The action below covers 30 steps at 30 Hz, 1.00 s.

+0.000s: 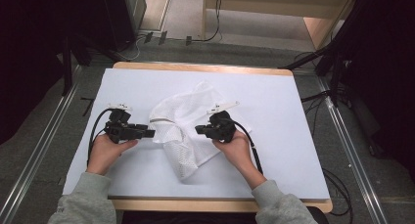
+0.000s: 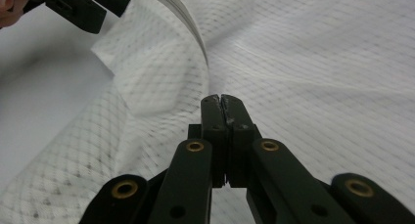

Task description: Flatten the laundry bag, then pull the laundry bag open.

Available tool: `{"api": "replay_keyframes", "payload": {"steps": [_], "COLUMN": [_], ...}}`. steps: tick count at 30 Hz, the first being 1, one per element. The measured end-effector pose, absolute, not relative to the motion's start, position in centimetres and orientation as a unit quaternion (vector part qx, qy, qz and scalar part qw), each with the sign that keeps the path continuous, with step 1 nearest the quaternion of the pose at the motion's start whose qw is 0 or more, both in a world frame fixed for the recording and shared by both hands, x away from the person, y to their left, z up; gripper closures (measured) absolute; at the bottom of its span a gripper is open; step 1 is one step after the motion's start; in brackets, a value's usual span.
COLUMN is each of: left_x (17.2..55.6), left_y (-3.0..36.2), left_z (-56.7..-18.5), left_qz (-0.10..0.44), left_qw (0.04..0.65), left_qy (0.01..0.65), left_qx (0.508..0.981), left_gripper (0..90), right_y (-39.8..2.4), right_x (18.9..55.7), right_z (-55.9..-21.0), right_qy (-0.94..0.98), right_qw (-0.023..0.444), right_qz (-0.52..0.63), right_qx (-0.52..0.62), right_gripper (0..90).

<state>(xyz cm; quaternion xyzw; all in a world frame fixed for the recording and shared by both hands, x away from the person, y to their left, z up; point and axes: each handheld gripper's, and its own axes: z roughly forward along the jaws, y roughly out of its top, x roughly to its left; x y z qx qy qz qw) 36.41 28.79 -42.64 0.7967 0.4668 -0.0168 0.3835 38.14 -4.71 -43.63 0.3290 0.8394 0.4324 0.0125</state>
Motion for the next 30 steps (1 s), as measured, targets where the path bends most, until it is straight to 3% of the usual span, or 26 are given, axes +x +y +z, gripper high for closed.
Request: {"api": "replay_keyframes", "payload": {"steps": [7, 16, 30], "left_x": [37.4, 37.9, 37.7], "left_y": [27.7, 27.2, 28.7], "left_z": [-43.2, -43.3, -42.5], "left_qz": [-0.033, -0.071, -0.059], "left_qw": [0.375, 0.382, 0.389], "left_qy": [0.458, 0.448, 0.446], "left_qx": [0.805, 0.805, 0.804], "left_gripper": [51.4, 88.9, 90.0], "right_y": [-8.1, -12.9, -16.5], "right_x": [37.7, 37.3, 37.1], "right_z": [-44.0, -44.8, -45.6], "right_qy": [0.832, 0.815, 0.803], "right_qw": [0.037, 0.060, 0.081], "right_qz": [0.425, 0.420, 0.410], "right_qx": [0.354, 0.394, 0.425], "right_gripper": [86.3, 76.8, 68.3]}}
